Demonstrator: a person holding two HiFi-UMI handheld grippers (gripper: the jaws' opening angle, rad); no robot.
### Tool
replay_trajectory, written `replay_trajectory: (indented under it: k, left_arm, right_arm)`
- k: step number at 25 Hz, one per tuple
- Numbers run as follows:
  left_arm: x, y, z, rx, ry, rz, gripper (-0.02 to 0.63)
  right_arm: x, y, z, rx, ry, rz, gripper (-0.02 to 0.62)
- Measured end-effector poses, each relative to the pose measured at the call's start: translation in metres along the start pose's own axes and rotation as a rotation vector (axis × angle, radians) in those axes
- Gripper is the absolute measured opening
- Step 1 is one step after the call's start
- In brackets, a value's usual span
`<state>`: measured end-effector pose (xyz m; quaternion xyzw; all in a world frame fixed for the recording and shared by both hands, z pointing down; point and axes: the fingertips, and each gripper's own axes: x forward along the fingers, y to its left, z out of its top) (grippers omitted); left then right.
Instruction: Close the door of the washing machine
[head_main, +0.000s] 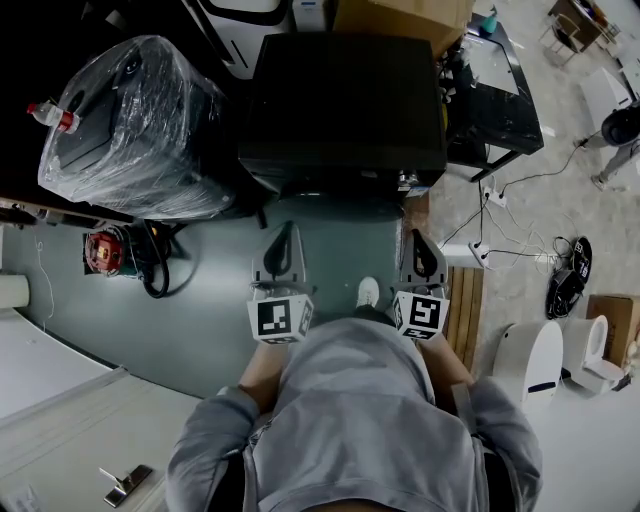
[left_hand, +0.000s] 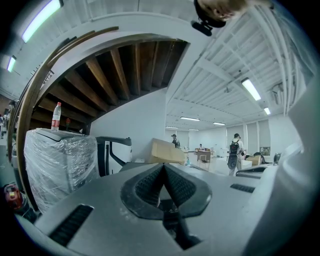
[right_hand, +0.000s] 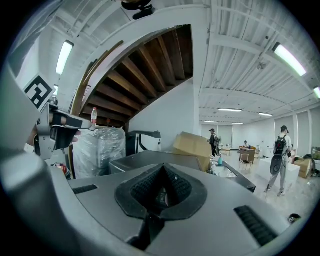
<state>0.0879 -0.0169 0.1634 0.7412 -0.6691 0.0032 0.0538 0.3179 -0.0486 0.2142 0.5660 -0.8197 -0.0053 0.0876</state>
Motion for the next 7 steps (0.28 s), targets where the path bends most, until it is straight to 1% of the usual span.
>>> replay_trajectory:
  k: [7]
  left_arm:
    - [0.0031, -0.0048, -0.0011, 0.012, -0.003, -0.011, -0.002]
  right_arm:
    - [0.0031, -0.0025, -0.0027, -0.005, 0.001, -0.001, -0.002]
